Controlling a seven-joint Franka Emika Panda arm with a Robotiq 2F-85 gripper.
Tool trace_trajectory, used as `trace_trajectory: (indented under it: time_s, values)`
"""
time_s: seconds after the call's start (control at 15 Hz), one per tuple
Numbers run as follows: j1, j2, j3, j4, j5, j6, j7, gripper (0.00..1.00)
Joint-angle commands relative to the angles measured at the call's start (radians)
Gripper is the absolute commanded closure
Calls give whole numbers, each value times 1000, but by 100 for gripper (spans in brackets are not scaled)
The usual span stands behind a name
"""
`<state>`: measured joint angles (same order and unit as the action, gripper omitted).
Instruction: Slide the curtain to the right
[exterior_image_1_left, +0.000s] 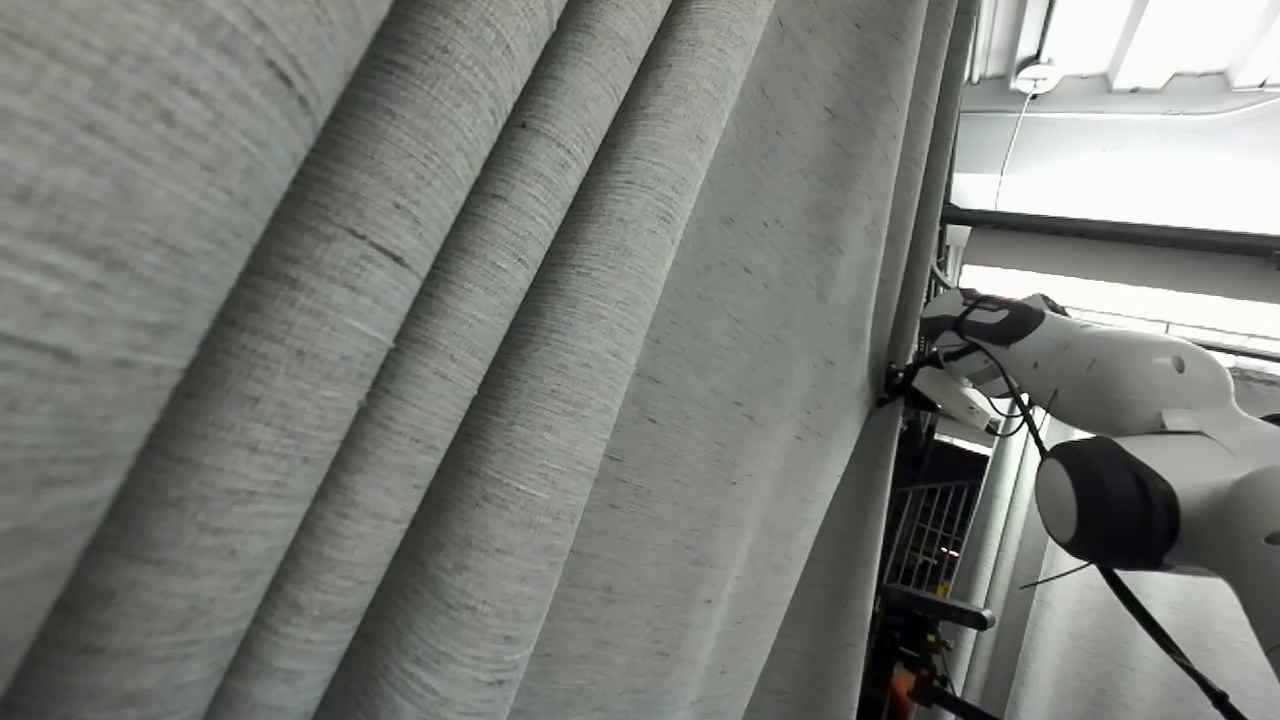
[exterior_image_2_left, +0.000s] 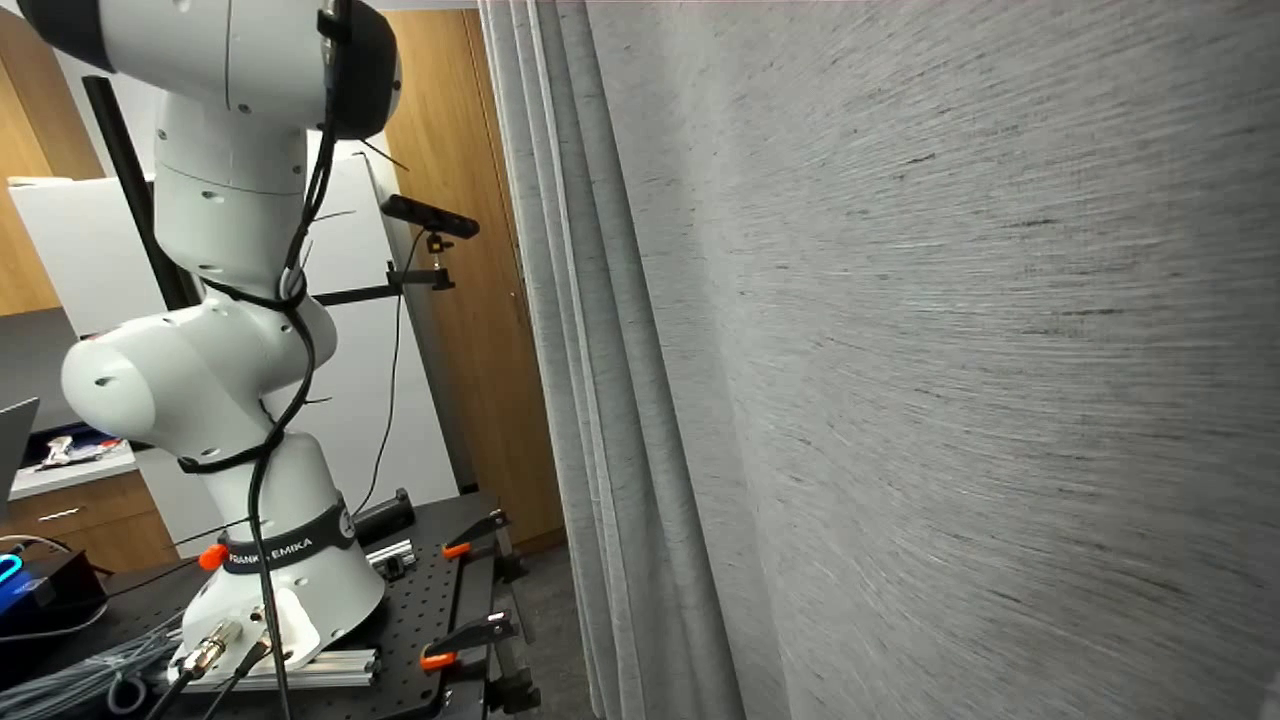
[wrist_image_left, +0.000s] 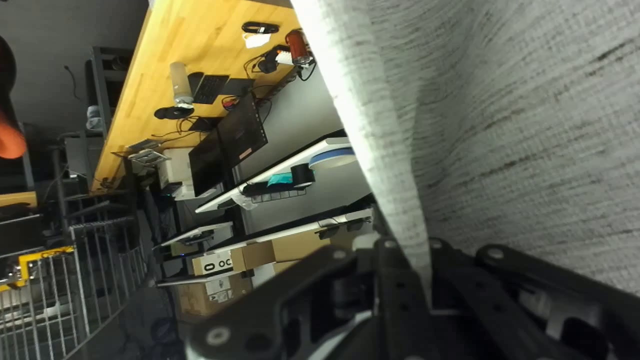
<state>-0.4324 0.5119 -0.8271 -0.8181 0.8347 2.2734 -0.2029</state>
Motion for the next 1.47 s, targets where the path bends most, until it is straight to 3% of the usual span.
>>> trace_trajectory:
  time_s: [0.0,0.27,0.87,1.13,1.2,1.4]
  values:
    - [-40,61,31,135,12,-41,18,100]
    - [-55,89,51,172,-7,-58,48,100]
    - [-255,136,49,231,0,-102,214,100]
    - [-246,144,79,246,-16,-94,183,100]
    - [-266,93,246,204,-144,-61,172,100]
    - [-287,90,434,235,-283,-85,151,100]
